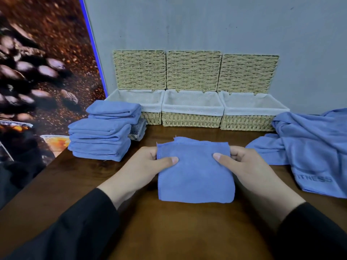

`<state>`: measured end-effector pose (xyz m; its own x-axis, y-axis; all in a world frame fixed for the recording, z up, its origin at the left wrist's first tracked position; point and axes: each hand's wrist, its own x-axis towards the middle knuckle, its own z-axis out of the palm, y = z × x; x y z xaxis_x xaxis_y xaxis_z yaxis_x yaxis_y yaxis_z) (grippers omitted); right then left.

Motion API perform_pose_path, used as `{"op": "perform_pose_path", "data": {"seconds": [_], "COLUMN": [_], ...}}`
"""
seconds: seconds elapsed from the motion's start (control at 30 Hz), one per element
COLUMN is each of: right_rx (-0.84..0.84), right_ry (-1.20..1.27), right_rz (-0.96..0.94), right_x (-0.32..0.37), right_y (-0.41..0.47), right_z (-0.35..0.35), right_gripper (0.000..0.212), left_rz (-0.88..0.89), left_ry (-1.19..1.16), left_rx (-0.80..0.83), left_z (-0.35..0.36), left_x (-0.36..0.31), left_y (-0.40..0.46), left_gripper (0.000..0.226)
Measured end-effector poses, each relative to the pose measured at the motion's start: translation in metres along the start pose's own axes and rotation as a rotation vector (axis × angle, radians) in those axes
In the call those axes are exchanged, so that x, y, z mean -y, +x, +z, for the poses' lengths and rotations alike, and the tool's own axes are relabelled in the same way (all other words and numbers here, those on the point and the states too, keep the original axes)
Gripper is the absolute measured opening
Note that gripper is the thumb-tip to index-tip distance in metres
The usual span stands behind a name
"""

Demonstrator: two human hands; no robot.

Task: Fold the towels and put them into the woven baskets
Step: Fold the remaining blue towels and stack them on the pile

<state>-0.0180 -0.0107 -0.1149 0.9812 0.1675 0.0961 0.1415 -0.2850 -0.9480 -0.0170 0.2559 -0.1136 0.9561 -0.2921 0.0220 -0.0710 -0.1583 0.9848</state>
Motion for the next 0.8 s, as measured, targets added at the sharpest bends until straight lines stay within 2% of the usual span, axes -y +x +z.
{"op": "perform_pose_path", "data": {"seconds": [0.1,0.17,0.2,0.27,0.33,0.4,0.47,0.53,0.6,0.67,0.73,0.8], "right_rx": [-0.035,-0.069,-0.094,-0.181,-0.283,-0.330,-0.232,-0.007,0.212,0.376,0.435,0.445], "right_ry": [-0.092,-0.246,-0.371,-0.553,-0.563,-0.520,-0.507,-0.540,-0.653,-0.768,-0.816,-0.831], "right_rz": [0.020,0.034,0.054,0.081,0.044,-0.096,-0.276,-0.355,-0.283,-0.149,-0.077,-0.055], "right_x": [-0.008,-0.021,-0.029,-0.044,-0.048,-0.041,-0.029,-0.022,-0.027,-0.037,-0.040,-0.043], "right_y": [0.042,0.068,0.078,0.089,0.087,0.080,0.068,0.057,0.051,0.051,0.052,0.053], "right_z": [-0.005,-0.006,-0.005,-0.001,0.000,-0.007,-0.012,-0.009,-0.003,-0.002,-0.005,-0.008], "right_gripper": [0.028,0.039,0.042,0.036,0.033,0.033,0.026,0.033,0.051,0.069,0.071,0.070], "left_rz": [-0.040,-0.048,-0.035,-0.001,0.070,0.201,0.321,0.384,0.354,0.204,0.088,0.066], "left_ry": [0.046,0.155,0.255,0.433,0.524,0.554,0.596,0.685,0.852,0.996,1.044,1.059], "left_rx": [-0.016,-0.053,-0.121,-0.303,-0.433,-0.458,-0.360,-0.164,0.032,0.212,0.314,0.338], "left_z": [-0.007,-0.010,-0.011,-0.014,-0.016,-0.019,-0.018,-0.013,-0.007,-0.005,-0.007,-0.009], "left_x": [-0.001,0.007,0.012,0.029,0.036,0.034,0.027,0.026,0.033,0.038,0.041,0.042], "left_y": [0.035,0.056,0.065,0.079,0.080,0.075,0.068,0.065,0.067,0.069,0.071,0.074], "left_gripper": [0.016,0.011,0.011,0.005,0.014,0.016,0.017,0.035,0.056,0.067,0.066,0.065]}}
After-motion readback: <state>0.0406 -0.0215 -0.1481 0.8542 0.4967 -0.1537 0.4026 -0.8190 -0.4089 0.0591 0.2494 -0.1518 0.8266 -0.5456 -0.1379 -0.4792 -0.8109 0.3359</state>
